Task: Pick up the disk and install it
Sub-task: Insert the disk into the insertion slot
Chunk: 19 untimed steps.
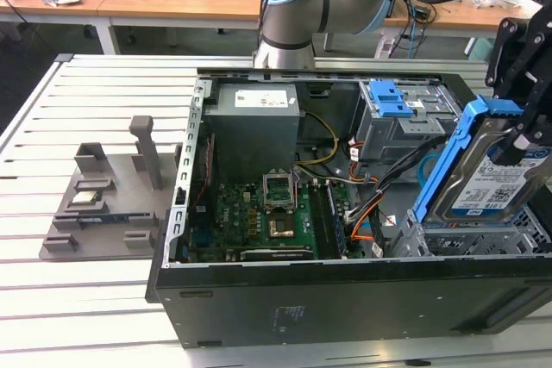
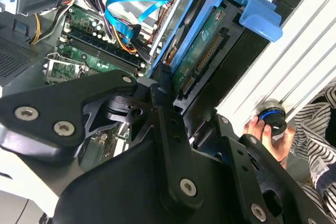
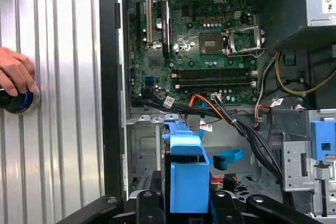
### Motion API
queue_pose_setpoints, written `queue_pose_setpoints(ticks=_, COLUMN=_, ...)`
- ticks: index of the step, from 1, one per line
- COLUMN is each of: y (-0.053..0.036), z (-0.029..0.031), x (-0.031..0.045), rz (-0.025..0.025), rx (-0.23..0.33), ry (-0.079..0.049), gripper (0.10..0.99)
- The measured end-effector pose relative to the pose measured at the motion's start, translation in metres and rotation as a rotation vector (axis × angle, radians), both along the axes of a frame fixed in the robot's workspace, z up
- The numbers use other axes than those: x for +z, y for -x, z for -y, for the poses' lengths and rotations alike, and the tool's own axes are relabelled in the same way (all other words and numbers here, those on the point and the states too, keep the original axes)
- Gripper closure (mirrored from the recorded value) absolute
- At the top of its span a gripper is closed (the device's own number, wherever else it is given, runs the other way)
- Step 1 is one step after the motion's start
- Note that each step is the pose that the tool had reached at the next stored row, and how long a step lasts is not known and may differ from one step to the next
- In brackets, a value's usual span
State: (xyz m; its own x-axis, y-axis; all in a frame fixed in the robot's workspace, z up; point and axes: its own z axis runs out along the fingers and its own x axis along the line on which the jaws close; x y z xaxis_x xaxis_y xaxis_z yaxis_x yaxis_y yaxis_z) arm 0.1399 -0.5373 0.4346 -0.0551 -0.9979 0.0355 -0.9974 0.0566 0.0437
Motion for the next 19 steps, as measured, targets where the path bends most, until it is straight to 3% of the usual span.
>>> queue_pose_setpoints(ticks=19, y=-0.0002, z=0.0000, x=-0.0288, rz=0.0000, rx=0.000, ry=0.000, gripper=0.722)
